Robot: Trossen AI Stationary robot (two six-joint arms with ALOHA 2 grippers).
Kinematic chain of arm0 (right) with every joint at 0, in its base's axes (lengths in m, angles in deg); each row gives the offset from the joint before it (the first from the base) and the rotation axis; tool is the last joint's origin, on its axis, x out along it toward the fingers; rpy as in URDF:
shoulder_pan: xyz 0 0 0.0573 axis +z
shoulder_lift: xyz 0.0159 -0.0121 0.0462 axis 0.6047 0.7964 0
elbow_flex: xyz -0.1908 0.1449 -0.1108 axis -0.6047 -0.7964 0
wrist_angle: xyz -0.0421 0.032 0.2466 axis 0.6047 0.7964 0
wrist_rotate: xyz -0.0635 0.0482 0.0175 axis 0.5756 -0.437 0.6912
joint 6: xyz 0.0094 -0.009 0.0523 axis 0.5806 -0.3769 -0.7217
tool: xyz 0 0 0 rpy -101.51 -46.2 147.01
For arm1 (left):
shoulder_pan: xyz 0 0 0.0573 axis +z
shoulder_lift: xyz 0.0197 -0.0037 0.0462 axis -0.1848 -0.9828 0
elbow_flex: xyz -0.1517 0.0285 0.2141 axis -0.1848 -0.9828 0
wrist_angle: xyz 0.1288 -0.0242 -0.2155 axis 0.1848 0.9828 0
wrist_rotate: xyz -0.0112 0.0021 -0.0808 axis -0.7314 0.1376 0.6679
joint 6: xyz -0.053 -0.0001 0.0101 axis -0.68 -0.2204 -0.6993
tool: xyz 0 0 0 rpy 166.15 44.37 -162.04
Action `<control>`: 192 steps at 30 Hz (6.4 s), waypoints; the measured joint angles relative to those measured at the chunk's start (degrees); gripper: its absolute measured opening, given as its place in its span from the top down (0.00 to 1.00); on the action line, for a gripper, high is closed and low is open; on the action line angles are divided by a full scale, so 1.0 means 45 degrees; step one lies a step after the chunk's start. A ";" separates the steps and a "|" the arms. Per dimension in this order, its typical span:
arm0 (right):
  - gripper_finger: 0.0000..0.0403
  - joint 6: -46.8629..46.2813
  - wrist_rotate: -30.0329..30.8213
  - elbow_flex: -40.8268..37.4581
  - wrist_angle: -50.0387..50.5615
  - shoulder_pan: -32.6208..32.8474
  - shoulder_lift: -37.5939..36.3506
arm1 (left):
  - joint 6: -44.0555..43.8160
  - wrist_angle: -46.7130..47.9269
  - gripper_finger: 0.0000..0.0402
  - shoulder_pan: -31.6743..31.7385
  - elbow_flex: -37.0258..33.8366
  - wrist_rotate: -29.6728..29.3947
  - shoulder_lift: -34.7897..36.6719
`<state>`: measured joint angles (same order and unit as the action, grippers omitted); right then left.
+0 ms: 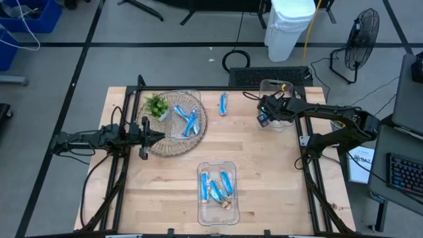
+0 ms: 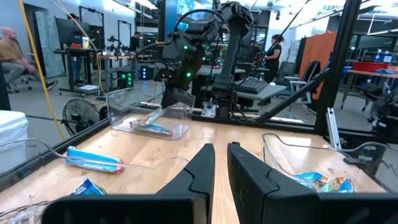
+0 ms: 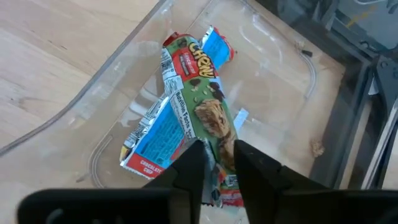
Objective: Pick and place Granola Bars by type
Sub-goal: Put the red granola bar into the top right transparent bin
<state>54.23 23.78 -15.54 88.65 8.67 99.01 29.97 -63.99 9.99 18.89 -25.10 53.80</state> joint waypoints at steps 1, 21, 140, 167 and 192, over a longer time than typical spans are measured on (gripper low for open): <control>0.78 0.0075 0.0000 0.0000 -0.0062 0.0000 0.0000 | -0.0001 0.0005 0.88 0.0003 0.0000 0.0000 0.0000; 0.65 0.2490 -0.3080 0.0000 -0.6309 0.0024 -0.0010 | 0.0000 0.0003 0.88 0.0000 0.0000 0.0000 -0.0003; 1.00 1.0867 -0.4608 1.2049 0.1438 -0.2578 0.9324 | -0.0001 0.0001 0.88 0.0003 0.0000 -0.0207 -0.0003; 1.00 1.1228 -0.6861 0.8748 -0.1601 -0.3271 0.9714 | 0.0000 0.0003 0.88 0.0002 0.0000 -0.0206 -0.0001; 1.00 1.0828 -0.8359 0.8763 -0.4307 -0.1320 1.0649 | -0.0004 0.0005 0.88 0.0000 0.0000 -0.0209 -0.0003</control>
<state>102.96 -13.84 23.89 69.26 2.73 146.93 29.95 -63.96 9.99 18.89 -26.04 53.78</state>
